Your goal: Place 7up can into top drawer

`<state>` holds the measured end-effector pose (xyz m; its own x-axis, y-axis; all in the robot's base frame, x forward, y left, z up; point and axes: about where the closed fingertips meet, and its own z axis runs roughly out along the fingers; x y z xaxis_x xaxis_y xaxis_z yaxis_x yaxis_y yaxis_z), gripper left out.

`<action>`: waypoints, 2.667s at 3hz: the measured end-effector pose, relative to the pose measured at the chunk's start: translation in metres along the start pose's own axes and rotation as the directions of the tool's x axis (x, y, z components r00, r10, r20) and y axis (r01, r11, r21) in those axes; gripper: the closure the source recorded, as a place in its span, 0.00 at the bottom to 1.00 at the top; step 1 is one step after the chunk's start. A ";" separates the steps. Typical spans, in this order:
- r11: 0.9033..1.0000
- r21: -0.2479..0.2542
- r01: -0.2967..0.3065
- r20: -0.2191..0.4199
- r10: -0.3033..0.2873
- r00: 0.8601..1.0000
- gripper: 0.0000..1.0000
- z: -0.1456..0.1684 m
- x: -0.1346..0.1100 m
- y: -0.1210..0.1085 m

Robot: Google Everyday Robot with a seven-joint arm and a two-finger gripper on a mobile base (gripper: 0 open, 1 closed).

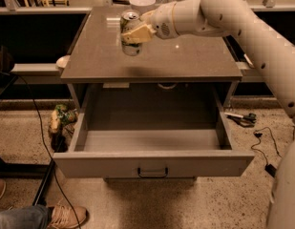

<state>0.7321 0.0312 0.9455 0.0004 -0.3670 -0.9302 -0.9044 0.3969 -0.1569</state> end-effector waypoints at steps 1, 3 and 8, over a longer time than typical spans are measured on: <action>0.998 -0.068 0.000 -0.025 -0.001 1.000 1.00 0.000 0.005 0.017; 0.999 -0.039 -0.026 -0.019 0.026 0.999 1.00 -0.013 0.013 0.026; 0.923 0.269 -0.274 -0.011 0.288 0.958 1.00 -0.114 0.118 0.089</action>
Offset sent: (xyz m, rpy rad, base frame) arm -0.0150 0.0046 -0.0065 -0.0214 0.0340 0.0594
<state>0.6029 -0.0727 0.8597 -0.2645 -0.2467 -0.9323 -0.7202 0.6934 0.0209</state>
